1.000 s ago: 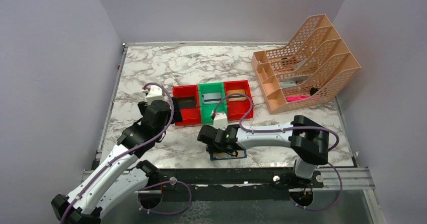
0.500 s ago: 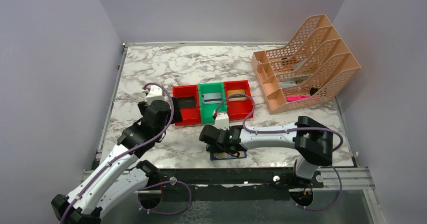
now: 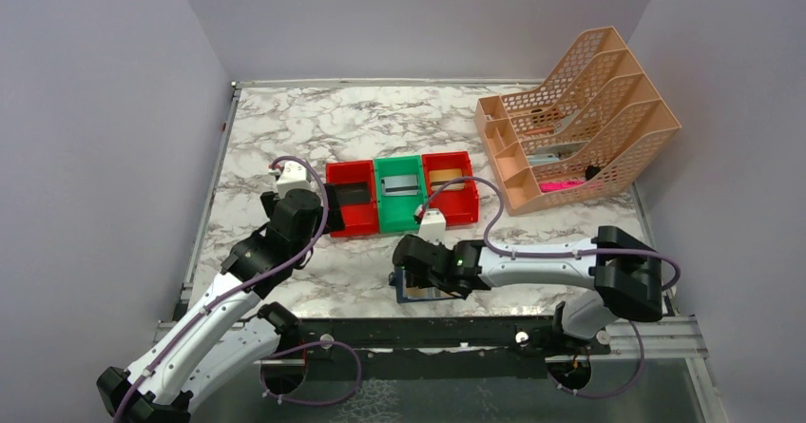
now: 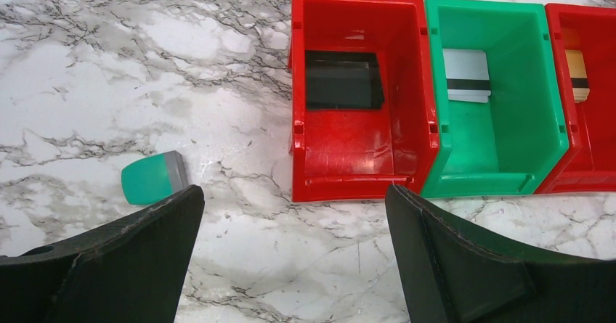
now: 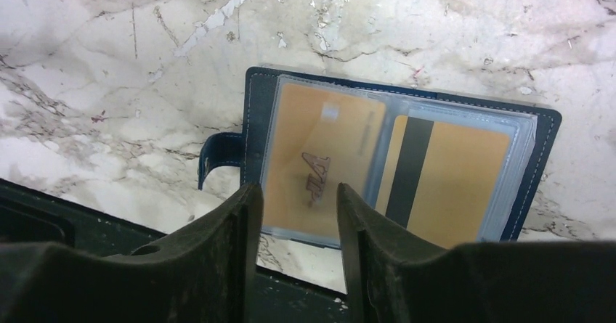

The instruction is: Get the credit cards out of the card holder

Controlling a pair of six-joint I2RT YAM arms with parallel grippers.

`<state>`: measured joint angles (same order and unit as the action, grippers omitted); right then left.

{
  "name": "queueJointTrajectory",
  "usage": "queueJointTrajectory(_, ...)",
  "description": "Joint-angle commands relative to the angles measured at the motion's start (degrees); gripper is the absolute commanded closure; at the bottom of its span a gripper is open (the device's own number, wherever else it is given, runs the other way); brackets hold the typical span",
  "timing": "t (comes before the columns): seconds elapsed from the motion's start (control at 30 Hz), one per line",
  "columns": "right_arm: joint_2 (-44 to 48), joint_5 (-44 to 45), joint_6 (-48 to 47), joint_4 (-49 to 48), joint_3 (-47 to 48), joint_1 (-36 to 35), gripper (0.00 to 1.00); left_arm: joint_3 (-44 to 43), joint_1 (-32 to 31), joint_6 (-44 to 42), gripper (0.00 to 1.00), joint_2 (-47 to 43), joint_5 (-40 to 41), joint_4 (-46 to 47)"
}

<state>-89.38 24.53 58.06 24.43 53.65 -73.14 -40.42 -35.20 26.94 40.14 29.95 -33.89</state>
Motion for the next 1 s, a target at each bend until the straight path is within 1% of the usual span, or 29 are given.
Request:
queueJointTrajectory(0.0,2.35,2.59,0.58,-1.14,-1.19,-0.48,0.49,0.16,0.31,-0.31,0.01,-0.62,-1.04,-0.09)
queueJointTrajectory(0.07,1.21,2.5,-0.73,-0.44,0.25,-0.44,0.42,0.16,0.31,-0.32,0.01,-0.67,-1.04,-0.09)
queueJointTrajectory(0.17,-2.59,1.49,-1.72,1.96,4.1,-0.49,0.34,0.16,0.26,-0.31,0.01,-0.67,-1.04,-0.07)
queueJointTrajectory(0.4,-10.28,1.52,-1.32,7.15,10.19,-0.46,0.31,0.17,0.31,-0.33,0.01,-0.88,-0.91,-0.04)
queueJointTrajectory(0.5,-12.4,2.61,-0.53,10.48,12.48,-0.49,0.3,0.15,0.26,-0.38,0.01,-0.91,-0.94,-0.06)
queueJointTrajectory(0.6,-12.8,3.41,0.16,12.39,12.81,-0.48,0.31,0.13,0.3,-0.4,0.01,-0.89,-0.86,-0.09)
queueJointTrajectory(0.67,-12.72,5.27,0.44,12.84,12.71,-0.43,0.32,0.16,0.26,-0.4,0.01,-0.88,-0.86,-0.08)
queueJointTrajectory(0.97,-11.55,6.37,1.53,13.7,12.14,-0.49,0.41,0.13,0.31,-0.41,0.01,-0.82,-0.93,-0.08)
